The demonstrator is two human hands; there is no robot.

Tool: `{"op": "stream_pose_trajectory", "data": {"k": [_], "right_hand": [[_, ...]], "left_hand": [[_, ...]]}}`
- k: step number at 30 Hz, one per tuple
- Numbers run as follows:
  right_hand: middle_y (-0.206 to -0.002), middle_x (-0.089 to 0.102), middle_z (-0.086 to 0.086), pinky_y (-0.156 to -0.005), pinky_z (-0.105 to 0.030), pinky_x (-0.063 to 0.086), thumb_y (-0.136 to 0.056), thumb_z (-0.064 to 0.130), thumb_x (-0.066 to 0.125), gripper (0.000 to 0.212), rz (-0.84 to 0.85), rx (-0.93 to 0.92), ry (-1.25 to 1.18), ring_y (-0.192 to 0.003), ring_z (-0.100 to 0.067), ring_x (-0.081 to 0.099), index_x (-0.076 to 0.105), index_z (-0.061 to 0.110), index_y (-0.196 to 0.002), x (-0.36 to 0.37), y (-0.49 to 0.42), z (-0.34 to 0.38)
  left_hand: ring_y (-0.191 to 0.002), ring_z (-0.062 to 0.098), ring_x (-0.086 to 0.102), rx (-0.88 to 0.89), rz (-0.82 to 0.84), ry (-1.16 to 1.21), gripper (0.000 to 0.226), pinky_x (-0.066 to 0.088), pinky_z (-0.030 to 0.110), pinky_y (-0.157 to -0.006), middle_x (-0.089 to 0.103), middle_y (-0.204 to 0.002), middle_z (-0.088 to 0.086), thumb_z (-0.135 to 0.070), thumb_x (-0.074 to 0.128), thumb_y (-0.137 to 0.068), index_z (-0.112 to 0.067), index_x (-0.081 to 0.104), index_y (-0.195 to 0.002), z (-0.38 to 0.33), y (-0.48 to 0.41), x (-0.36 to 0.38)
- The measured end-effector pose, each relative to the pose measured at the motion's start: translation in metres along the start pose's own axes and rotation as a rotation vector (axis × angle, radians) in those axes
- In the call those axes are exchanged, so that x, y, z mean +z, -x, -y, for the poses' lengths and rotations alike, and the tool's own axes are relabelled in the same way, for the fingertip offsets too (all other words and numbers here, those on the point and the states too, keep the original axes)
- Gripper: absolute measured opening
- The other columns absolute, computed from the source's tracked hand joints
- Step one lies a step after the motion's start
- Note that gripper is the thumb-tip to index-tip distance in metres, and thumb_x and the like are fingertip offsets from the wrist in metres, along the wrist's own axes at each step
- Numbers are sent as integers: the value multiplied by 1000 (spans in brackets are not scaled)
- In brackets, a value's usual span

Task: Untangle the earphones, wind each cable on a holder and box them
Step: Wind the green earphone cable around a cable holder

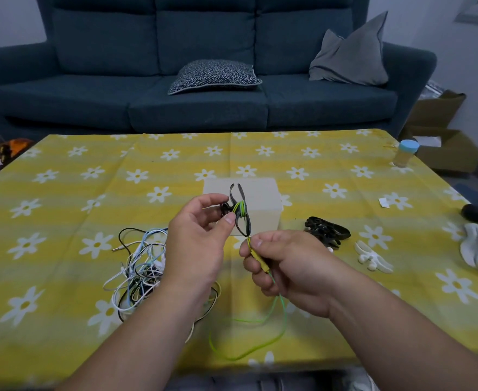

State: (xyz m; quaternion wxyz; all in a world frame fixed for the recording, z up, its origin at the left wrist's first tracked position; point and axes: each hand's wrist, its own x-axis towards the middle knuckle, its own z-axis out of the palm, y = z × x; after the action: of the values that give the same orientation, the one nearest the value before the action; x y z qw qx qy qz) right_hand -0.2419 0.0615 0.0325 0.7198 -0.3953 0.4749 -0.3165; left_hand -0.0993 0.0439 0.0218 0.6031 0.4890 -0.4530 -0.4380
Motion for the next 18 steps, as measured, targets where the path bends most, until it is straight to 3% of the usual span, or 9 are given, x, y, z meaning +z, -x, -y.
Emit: {"op": "stream_pose_trajectory", "data": {"k": [7, 12, 18], "right_hand": [[-56, 35, 0, -40, -19, 18, -105, 18, 40, 30, 46, 45, -63, -40, -10, 25, 61, 8, -86, 1, 3, 2], [-54, 33, 0, -41, -20, 16, -105, 19, 41, 32, 47, 30, 7, -39, -10, 24, 63, 7, -84, -1, 6, 4], [-50, 40, 0, -48, -27, 22, -94, 15, 52, 30, -192, -157, 562, -47, -18, 28, 74, 17, -74, 5, 5, -3]], "left_hand": [[-74, 1, 62, 144, -6, -140, 29, 47, 13, -69, 68, -81, -9, 4, 66, -87, -24, 64, -94, -6, 5, 5], [-66, 8, 61, -79, -38, 38, 24, 48, 22, -67, 68, -74, -1, 2, 63, -90, -20, 65, -98, -2, 4, 4], [-67, 16, 56, -257, -14, 147, 20, 46, 19, -56, 67, -83, 15, 1, 60, -91, -17, 65, -98, -2, 3, 4]]}}
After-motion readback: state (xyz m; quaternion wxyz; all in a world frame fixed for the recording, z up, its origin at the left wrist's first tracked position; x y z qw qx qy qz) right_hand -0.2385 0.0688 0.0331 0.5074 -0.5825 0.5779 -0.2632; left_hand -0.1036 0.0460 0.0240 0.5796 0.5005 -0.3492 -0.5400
